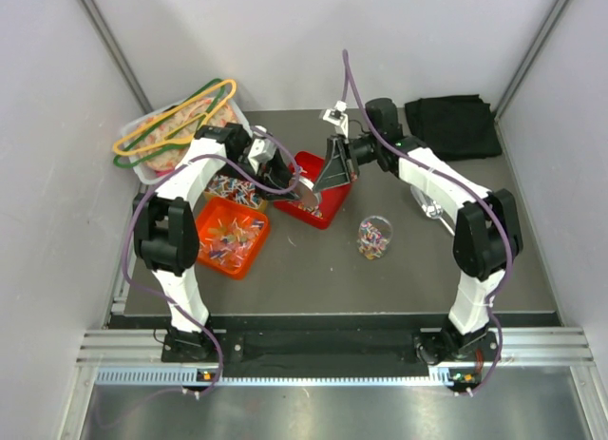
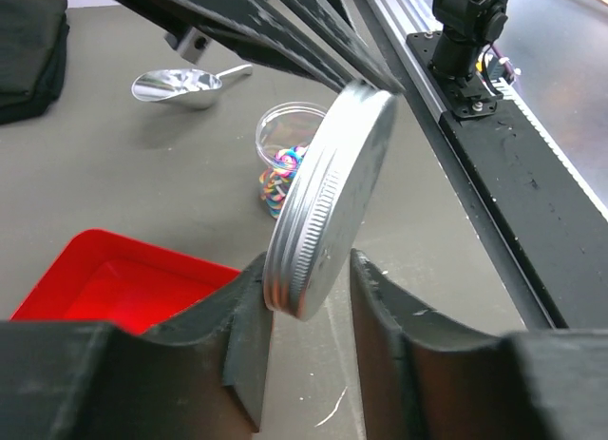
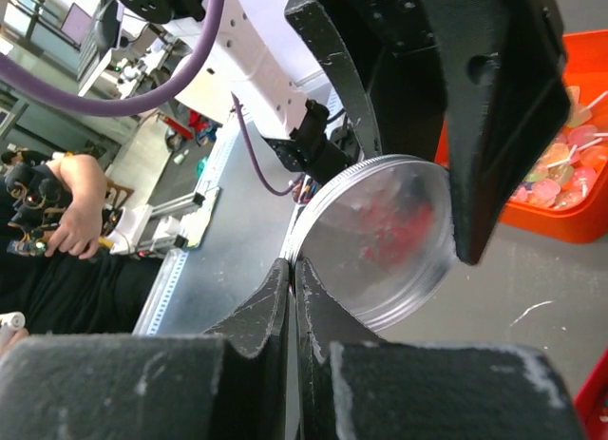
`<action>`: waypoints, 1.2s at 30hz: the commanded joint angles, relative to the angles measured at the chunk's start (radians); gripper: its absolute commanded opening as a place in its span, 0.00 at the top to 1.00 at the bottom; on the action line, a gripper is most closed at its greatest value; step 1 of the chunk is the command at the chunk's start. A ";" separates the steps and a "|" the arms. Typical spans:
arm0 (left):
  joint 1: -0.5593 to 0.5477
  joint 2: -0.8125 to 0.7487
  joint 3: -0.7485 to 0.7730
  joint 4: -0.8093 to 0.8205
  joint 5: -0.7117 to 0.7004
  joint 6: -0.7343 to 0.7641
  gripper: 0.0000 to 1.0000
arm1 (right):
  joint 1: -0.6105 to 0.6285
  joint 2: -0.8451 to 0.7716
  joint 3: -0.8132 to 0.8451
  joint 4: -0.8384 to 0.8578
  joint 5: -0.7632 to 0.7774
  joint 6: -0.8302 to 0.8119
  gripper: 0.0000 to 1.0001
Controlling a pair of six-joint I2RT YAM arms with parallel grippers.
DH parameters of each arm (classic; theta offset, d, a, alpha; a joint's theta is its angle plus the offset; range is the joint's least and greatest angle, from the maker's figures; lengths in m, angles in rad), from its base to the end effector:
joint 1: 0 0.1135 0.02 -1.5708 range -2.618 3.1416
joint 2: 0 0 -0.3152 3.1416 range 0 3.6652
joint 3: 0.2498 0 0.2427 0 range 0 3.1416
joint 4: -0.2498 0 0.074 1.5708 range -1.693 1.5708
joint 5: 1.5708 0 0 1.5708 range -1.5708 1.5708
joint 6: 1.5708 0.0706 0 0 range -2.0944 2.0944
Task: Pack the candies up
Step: Pick up the bottle lid at the center of the board.
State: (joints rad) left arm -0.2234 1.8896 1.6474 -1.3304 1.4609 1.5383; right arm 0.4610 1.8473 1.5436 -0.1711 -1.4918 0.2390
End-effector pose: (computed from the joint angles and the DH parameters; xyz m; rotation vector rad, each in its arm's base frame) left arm 0.3368 -0.1485 0.3329 1.4476 1.1965 -1.3326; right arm 0.3441 0.2495 0.3673 -1.2017 1.6675 1.9286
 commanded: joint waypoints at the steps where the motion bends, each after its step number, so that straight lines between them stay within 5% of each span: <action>1: -0.005 -0.009 0.022 -0.174 0.208 0.000 0.62 | -0.042 0.016 -0.026 0.290 -0.203 0.159 1.00; 7: -0.005 -0.009 0.025 -0.174 0.210 0.000 0.63 | -0.045 0.029 -0.094 0.554 -0.203 0.382 1.00; 10: -0.005 -0.009 0.026 -0.174 0.210 -0.004 0.65 | -0.045 0.053 -0.140 0.874 -0.205 0.640 0.99; 12: -0.005 -0.004 0.026 -0.174 0.208 -0.007 0.66 | -0.045 0.111 -0.160 1.337 -0.203 0.872 0.99; 14: -0.005 -0.004 0.025 -0.174 0.210 -0.009 0.67 | -0.045 0.202 -0.087 1.780 -0.205 1.370 0.95; 36: -0.007 0.000 0.012 -0.174 0.210 -0.010 0.84 | -0.104 0.253 -0.023 1.783 -0.205 1.407 0.96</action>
State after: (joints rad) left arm -0.2291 1.8908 1.6474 -1.3251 1.4639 1.5169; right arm 0.3992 2.1357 1.4742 1.2980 -1.5162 1.6440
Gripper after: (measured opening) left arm 0.204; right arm 0.039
